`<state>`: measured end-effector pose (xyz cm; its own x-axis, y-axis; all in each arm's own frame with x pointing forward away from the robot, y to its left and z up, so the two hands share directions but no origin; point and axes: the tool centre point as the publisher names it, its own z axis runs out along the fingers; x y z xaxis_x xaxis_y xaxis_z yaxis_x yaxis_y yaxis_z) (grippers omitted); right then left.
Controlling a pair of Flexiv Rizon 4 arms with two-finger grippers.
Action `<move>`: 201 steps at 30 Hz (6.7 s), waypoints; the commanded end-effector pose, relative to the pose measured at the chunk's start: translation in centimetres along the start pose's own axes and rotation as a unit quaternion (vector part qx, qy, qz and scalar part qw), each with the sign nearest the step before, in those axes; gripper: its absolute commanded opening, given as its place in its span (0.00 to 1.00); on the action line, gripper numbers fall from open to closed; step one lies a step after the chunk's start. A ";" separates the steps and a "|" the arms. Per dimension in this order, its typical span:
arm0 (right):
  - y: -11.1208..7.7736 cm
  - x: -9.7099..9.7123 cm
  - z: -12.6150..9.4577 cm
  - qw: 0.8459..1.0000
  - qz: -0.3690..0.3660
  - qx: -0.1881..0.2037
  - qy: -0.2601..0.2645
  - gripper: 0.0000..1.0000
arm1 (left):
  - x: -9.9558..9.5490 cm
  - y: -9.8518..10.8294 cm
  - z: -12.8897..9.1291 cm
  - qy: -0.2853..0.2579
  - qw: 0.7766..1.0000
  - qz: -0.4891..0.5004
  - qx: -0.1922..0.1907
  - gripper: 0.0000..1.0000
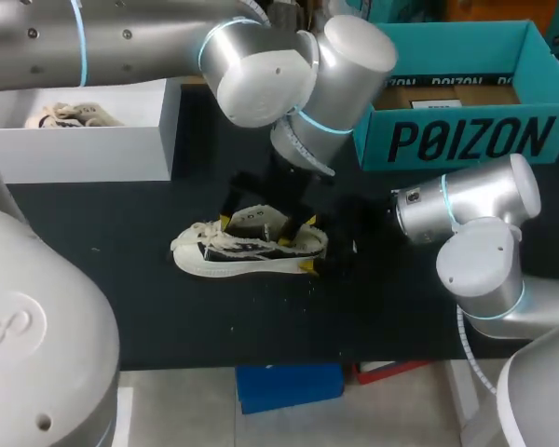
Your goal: Take the shoe out of the shoebox, open the shoe tongue, remove and reinsert the insole, then place the shoe into the shoebox
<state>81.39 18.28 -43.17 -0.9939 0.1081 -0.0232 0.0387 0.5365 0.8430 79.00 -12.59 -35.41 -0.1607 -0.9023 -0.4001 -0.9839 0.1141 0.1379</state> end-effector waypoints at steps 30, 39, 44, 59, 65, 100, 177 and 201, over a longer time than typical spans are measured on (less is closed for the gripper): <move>-0.2 0.0 0.3 1.000 0.000 0.001 -0.001 0.00 | -0.1 -1.2 0.9 -0.088 0.996 -0.002 -0.006 0.00; -0.2 0.0 0.3 1.000 0.000 0.001 -0.001 0.00 | -1.6 -0.7 -1.7 -0.077 0.996 -0.023 0.035 0.00; -0.2 0.0 0.3 1.000 0.000 0.001 -0.001 0.00 | -2.8 -0.5 -2.2 -0.074 0.996 -0.034 0.046 0.00; -0.2 0.0 0.3 1.000 0.000 0.001 -0.001 0.00 | -5.8 1.2 -0.6 -0.067 0.995 -0.065 0.040 0.00; -0.2 0.0 0.3 1.000 0.000 0.001 -0.001 0.00 | -7.1 2.1 0.6 -0.069 0.994 -0.077 0.028 0.00; -0.2 0.0 0.3 1.000 0.000 0.001 -0.001 0.00 | -11.6 3.9 4.8 -0.033 0.988 -0.149 0.008 1.00; -0.2 0.0 0.3 1.000 0.000 0.001 -0.001 0.00 | -3.8 1.8 -6.7 0.368 0.480 0.795 0.041 0.00; -0.2 0.0 0.3 1.000 0.000 0.001 -0.001 0.00 | -3.6 2.2 -8.1 0.164 0.598 0.784 0.029 0.00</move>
<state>81.33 18.54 -43.20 -0.9938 0.1083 -0.0234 0.0386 0.5363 0.8431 78.00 -11.79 -26.61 -0.8836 0.2736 0.3800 0.2913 0.9566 -0.0111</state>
